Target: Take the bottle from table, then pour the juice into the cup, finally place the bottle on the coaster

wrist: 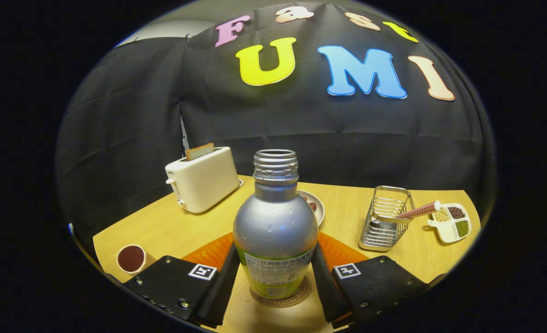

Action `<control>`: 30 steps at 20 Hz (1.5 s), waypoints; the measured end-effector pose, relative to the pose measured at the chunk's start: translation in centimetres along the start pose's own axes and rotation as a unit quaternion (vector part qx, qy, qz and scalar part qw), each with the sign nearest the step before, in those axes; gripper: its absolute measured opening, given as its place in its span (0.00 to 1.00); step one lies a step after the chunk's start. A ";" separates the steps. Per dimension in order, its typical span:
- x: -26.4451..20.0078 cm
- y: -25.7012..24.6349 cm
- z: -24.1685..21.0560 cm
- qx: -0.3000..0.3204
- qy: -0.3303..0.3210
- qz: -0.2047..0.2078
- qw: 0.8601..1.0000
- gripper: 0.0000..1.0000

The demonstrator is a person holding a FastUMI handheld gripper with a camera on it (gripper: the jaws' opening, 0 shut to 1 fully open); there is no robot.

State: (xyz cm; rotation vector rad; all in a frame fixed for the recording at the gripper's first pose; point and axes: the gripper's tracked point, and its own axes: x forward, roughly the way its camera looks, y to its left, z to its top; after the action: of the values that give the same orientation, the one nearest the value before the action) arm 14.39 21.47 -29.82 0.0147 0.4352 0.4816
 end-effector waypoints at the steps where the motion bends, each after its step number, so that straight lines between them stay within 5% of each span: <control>1: 0.2 -0.1 -0.3 -0.002 0.000 -0.002 1.000 0.77; 13: 0.1 -0.2 -1.3 -0.016 -0.016 -0.002 1.000 0.79; 15: 0.0 -0.2 -2.0 -0.015 -0.004 -0.002 1.000 0.81; 17: -0.6 -0.6 -1.2 -0.005 -0.023 -0.013 1.000 1.00; 20: -1.3 -0.9 0.0 -0.003 -0.039 -0.027 0.999 1.00; 25: -7.1 -0.1 9.9 0.024 -0.134 -0.038 0.990 1.00; 30: -15.5 -3.2 19.4 -0.010 -0.181 -0.123 0.976 1.00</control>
State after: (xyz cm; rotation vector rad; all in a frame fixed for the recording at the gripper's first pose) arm 11.40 13.31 -6.30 0.0281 0.0723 0.2306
